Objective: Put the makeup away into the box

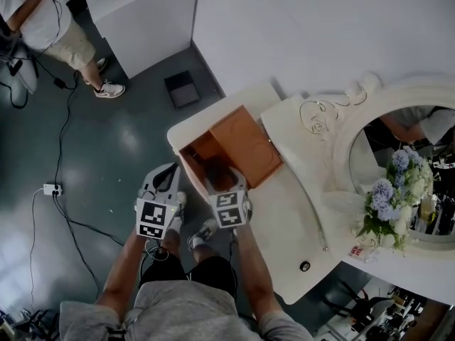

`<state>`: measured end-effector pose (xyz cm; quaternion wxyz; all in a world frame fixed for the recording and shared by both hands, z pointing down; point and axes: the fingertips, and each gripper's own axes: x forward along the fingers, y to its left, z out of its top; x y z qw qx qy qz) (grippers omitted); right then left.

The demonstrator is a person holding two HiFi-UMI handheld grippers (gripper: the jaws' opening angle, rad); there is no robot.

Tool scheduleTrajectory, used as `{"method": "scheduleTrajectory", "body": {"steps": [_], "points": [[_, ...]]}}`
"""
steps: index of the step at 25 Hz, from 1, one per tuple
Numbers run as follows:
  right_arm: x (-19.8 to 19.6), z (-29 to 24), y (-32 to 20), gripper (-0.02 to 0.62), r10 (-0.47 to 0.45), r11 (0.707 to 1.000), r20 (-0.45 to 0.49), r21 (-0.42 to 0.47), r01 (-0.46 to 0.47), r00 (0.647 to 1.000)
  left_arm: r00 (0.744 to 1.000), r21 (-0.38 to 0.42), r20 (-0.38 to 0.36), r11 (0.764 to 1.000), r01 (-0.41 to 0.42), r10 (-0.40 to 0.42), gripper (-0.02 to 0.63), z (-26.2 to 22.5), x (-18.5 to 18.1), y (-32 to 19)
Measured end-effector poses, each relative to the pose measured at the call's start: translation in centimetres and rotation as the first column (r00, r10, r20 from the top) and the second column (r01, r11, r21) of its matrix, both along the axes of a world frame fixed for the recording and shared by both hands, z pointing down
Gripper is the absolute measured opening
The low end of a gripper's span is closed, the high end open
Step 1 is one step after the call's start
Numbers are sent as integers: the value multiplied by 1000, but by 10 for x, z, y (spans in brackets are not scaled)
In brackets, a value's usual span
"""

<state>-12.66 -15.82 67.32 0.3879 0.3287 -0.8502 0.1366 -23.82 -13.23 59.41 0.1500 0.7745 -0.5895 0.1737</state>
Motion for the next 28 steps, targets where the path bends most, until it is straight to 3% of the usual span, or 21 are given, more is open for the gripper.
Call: {"method": "scheduleTrajectory", "body": {"steps": [16, 28], "points": [[-10, 30, -5, 299, -35, 996, -114, -88, 25, 993, 1000, -38, -15, 999, -21, 20, 2, 16, -8, -14], [-13, 24, -6, 299, 16, 994, -64, -108, -23, 998, 999, -29, -19, 999, -36, 36, 2, 9, -13, -21]]}}
